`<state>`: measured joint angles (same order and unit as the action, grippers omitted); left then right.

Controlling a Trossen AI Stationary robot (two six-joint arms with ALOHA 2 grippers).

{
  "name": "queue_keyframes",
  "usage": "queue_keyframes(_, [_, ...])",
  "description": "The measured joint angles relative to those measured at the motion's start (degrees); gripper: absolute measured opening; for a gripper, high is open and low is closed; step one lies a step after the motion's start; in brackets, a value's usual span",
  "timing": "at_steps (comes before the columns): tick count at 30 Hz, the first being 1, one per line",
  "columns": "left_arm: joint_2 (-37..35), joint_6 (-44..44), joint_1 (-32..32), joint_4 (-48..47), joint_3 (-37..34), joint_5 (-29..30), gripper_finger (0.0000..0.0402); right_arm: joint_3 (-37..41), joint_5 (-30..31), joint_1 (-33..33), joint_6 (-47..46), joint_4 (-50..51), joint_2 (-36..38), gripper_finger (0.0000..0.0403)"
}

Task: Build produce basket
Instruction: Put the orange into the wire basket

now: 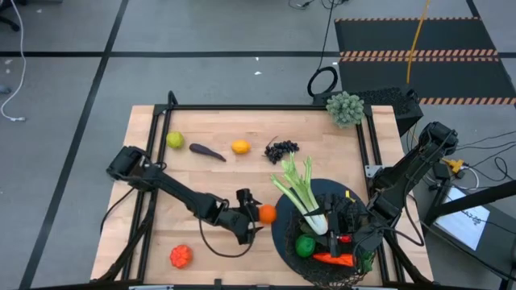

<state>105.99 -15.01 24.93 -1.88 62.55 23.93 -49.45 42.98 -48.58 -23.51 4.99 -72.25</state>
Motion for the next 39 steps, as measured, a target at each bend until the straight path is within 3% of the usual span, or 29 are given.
queue_keyframes(6, [4.05,2.78,-0.08,7.49,0.01,2.17,0.04,0.0,0.0,0.0,-0.15,-0.09,0.0,0.0288])
queue_keyframes(14, [7.51,0.41,-2.3,6.73,0.01,2.07,0.0398,0.0,0.0,0.0,-0.37,-0.24,0.0,0.0288])
queue_keyframes(19, [7.55,0.09,-2.41,6.56,0.01,1.83,0.0358,0.0,0.0,0.0,-0.24,-0.22,0.0,0.0288])
queue_keyframes(24, [3.33,0.0,-1.51,5.72,0.04,1.49,0.0311,0.0,0.0,0.0,-0.24,-0.17,0.0,0.0288])
queue_keyframes(30, [-9.14,3.19,1.96,7.04,0.78,1.54,0.0332,0.0,0.49,0.19,0.48,-1.3,-0.66,0.0288])
queue_keyframes(34, [-13.14,9.39,4.23,12.85,0.78,1.55,0.0348,0.0,0.35,1.07,8.04,-9.13,-3.24,0.0288])
queue_keyframes(39, [-12.68,12.99,5.11,23.07,0.78,-0.77,0.0345,0.02,0.24,1.1,29.78,-24.77,-8.08,0.0288])
